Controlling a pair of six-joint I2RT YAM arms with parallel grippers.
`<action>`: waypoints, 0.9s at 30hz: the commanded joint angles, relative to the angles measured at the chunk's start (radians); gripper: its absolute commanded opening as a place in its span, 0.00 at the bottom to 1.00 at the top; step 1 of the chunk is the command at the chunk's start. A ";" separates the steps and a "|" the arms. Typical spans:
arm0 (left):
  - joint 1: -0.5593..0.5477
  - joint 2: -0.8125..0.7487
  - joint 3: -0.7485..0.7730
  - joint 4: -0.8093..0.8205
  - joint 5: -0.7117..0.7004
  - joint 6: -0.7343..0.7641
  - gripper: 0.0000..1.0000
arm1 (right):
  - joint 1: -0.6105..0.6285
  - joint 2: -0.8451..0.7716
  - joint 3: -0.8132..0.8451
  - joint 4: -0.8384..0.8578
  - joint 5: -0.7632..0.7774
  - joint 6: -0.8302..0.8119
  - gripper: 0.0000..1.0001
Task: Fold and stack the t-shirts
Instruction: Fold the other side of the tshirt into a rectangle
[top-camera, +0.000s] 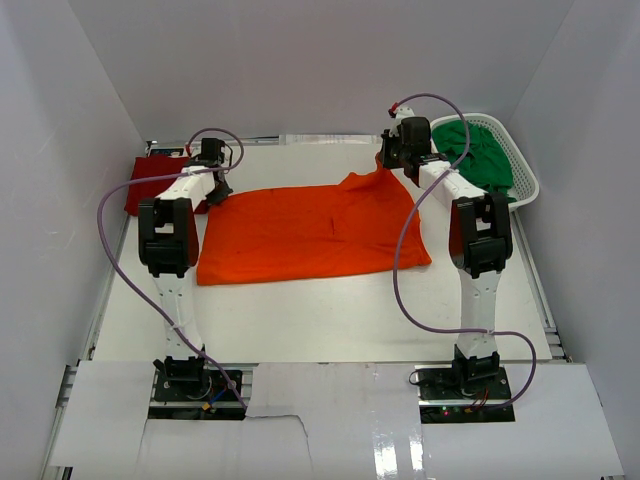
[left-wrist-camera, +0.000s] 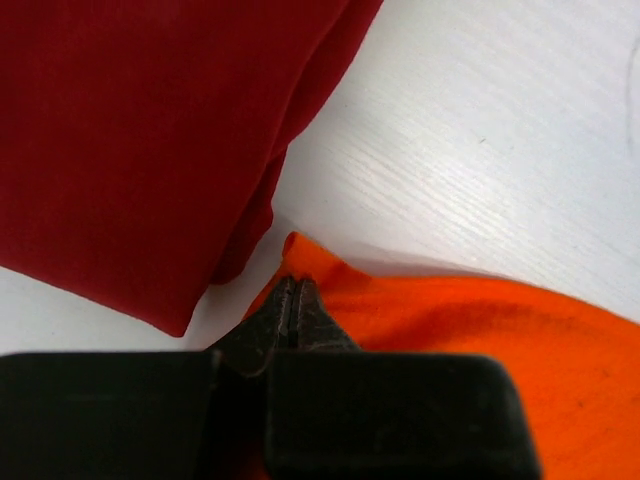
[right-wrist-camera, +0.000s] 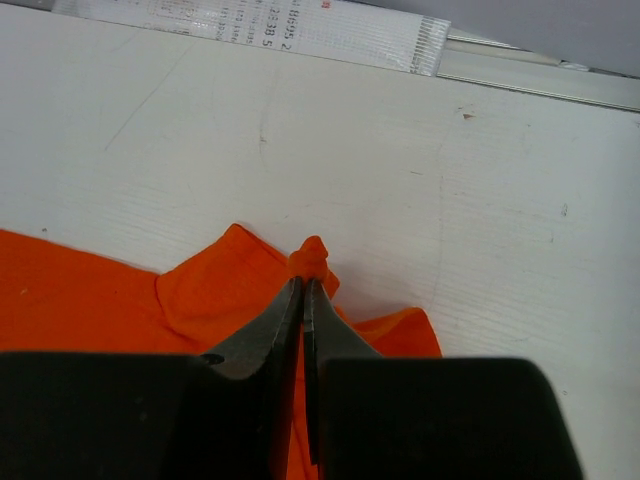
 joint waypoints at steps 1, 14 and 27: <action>-0.004 -0.020 0.062 -0.010 -0.023 0.007 0.00 | -0.007 -0.053 0.013 0.040 -0.018 -0.004 0.08; -0.002 0.066 0.143 -0.039 0.002 0.006 0.52 | -0.003 -0.031 0.022 0.027 -0.022 -0.013 0.08; 0.001 0.112 0.212 -0.045 -0.025 -0.010 0.54 | -0.005 -0.027 0.017 0.029 -0.033 -0.013 0.08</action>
